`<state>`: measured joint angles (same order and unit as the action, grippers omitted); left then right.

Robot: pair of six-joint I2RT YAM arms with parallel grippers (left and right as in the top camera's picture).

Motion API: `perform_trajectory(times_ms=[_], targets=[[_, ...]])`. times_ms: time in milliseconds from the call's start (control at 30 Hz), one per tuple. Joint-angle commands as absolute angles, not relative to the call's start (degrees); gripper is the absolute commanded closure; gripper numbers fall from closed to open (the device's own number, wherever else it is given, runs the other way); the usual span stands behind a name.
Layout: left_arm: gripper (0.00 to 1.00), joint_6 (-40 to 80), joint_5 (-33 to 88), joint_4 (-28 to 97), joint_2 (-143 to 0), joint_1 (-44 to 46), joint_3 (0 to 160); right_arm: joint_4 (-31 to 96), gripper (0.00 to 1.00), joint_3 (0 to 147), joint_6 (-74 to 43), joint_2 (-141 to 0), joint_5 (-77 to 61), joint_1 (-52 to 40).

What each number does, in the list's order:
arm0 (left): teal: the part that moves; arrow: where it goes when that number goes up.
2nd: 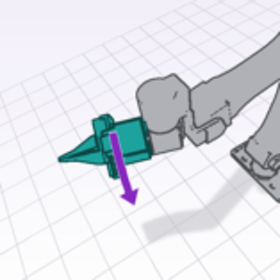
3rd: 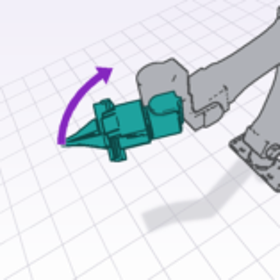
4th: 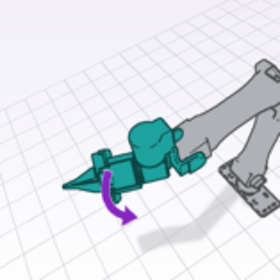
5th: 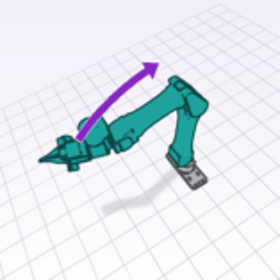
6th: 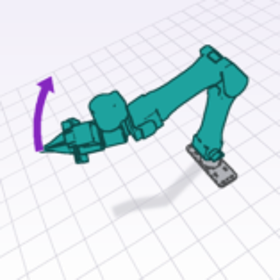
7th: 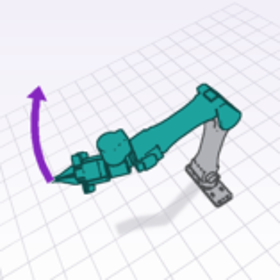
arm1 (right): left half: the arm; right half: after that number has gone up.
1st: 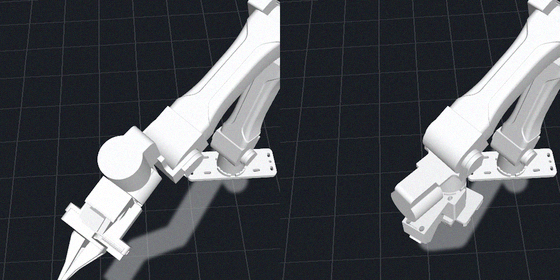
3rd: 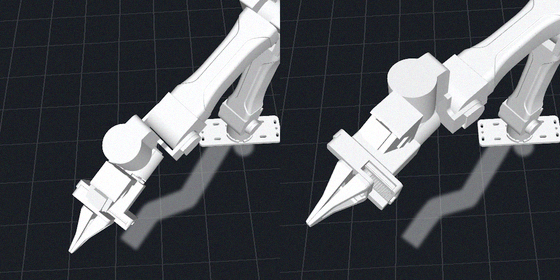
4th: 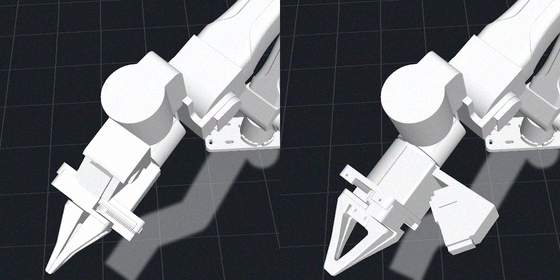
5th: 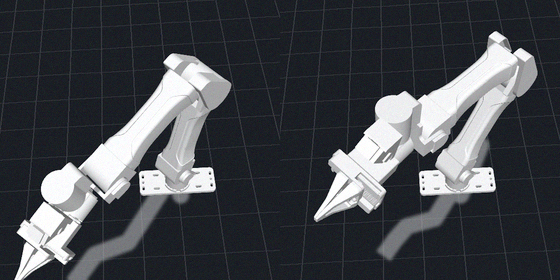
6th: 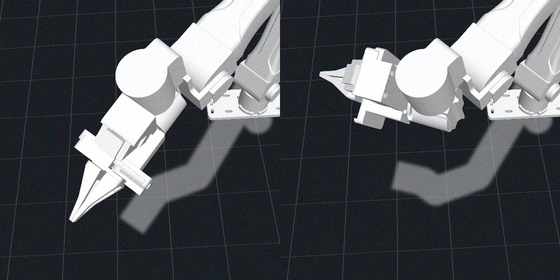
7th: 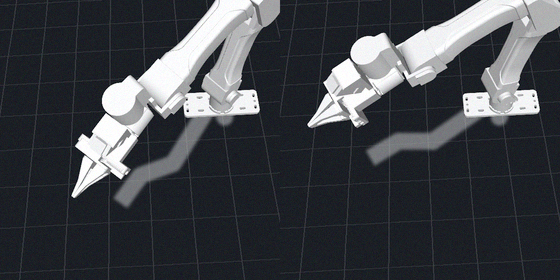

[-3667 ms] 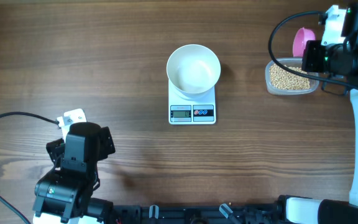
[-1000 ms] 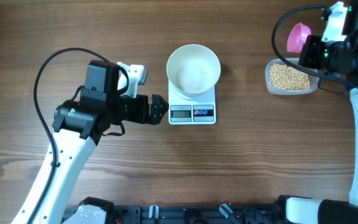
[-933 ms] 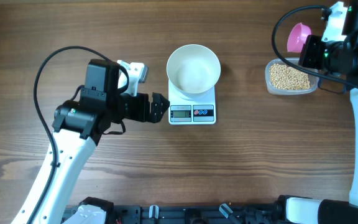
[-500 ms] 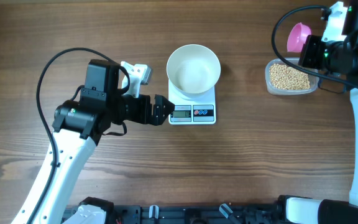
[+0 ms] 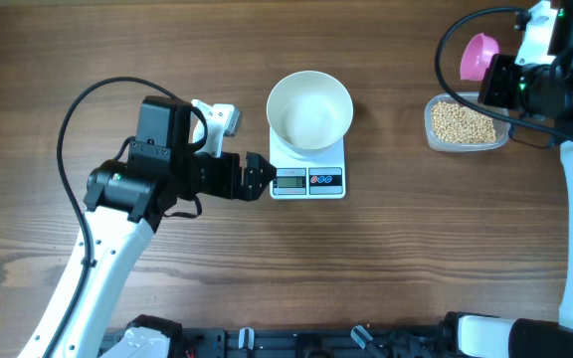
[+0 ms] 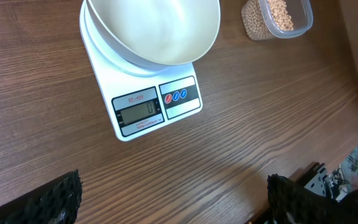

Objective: Scoop item into bowl and weigh 150g on scale
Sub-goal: 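Lower the scoop into the soybean tub with the right gripper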

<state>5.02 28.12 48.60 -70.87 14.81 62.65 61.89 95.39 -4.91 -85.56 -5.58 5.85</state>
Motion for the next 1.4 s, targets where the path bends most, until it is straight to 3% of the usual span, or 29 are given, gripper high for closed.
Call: perform_trajectory(times_ms=[0, 400, 700, 1067, 1200, 1367], targets=[[0.0, 4.9, 27.6, 48.6, -70.8, 14.4, 63.8, 61.6, 0.96, 96.0, -4.7, -86.0, -6.5, 6.0], [0.0, 4.9, 27.6, 48.6, -70.8, 14.4, 63.8, 71.0, 0.96, 95.9, 1.5, -86.0, -5.6, 6.0], [0.0, 4.9, 27.6, 48.6, -70.8, 14.4, 63.8, 71.2, 0.96, 95.9, 0.8, -86.0, -5.6, 6.0], [0.0, 4.9, 27.6, 48.6, -70.8, 14.4, 63.8, 59.4, 0.96, 95.9, 1.3, -86.0, 3.2, 6.0], [0.0, 4.9, 27.6, 48.6, -70.8, 14.4, 63.8, 58.3, 0.96, 95.9, -7.3, -86.0, 3.2, 6.0], [0.0, 4.9, 27.6, 48.6, -70.8, 14.4, 63.8, 58.3, 0.96, 95.9, -7.4, -86.0, 3.2, 6.0]])
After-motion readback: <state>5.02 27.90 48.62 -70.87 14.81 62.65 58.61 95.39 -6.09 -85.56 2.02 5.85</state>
